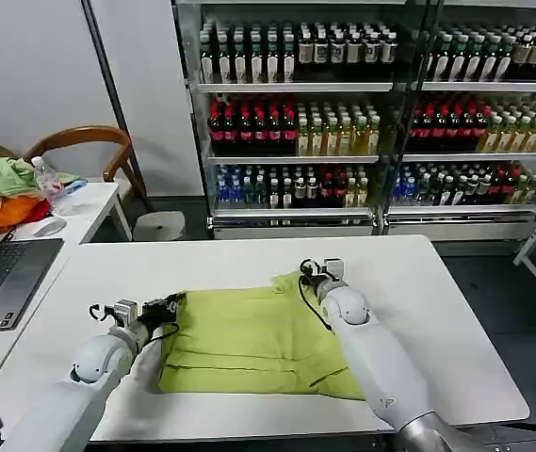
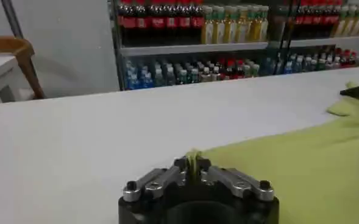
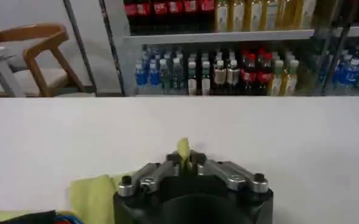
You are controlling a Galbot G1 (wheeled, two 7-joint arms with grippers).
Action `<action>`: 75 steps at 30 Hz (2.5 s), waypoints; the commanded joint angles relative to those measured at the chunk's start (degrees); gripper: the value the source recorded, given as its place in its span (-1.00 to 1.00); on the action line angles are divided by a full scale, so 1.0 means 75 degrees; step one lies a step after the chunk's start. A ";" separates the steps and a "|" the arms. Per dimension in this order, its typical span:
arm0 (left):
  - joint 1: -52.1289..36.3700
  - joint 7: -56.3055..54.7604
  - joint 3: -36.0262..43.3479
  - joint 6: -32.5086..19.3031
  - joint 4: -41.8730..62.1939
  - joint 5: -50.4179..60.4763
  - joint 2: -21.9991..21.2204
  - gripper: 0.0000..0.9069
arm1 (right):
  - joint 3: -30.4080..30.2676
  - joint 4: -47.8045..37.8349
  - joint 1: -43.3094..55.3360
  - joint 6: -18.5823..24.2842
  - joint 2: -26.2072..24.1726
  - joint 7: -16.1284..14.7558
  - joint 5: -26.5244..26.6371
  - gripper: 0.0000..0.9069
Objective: Fold and organize the clothes.
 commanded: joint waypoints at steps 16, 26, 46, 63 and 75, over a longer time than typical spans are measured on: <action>0.2061 -0.0310 -0.0984 -0.0406 -0.2313 -0.0610 0.0590 -0.93 | 0.0269 0.4774 -0.2262 -0.0714 -0.1310 0.1107 0.0962 -1.00; 0.3167 -0.0414 -0.1290 -0.0683 -0.3164 -0.0573 0.0624 -0.93 | 0.0661 0.6506 -0.4088 -0.0708 -0.2022 0.1163 0.0881 -1.00; 0.3433 -0.0354 -0.1448 -0.0941 -0.3130 -0.0319 0.0545 -0.91 | 0.0825 0.6475 -0.4722 -0.0563 -0.2160 0.1173 0.0157 -1.00; 0.3906 -0.0335 -0.1432 -0.0928 -0.3233 -0.0172 0.0657 -0.91 | 0.0908 0.6638 -0.5194 -0.0661 -0.2280 0.1073 0.0022 -1.00; 0.4025 -0.1289 -0.1543 -0.0447 -0.3780 0.0167 0.0611 1.00 | 0.1116 0.7136 -0.5469 -0.0551 -0.2253 0.1096 -0.0663 1.00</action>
